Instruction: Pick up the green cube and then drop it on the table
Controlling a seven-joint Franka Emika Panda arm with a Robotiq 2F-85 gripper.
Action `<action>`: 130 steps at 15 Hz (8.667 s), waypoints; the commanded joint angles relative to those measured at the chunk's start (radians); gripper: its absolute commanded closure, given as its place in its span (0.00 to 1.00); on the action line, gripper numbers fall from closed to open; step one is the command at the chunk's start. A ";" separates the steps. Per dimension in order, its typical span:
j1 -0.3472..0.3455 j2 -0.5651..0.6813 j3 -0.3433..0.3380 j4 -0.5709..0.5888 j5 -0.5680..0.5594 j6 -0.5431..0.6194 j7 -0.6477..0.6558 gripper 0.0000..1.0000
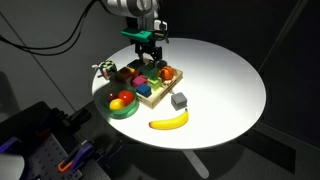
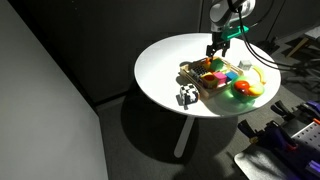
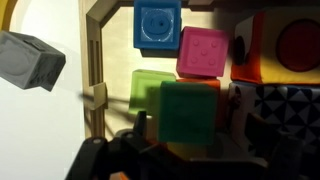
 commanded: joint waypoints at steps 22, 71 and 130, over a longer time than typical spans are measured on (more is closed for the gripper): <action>0.047 0.019 -0.022 0.026 -0.056 -0.027 0.015 0.75; 0.209 -0.053 0.102 -0.072 -0.133 -0.065 0.017 0.76; 0.242 -0.055 0.096 -0.049 -0.072 0.067 0.173 0.00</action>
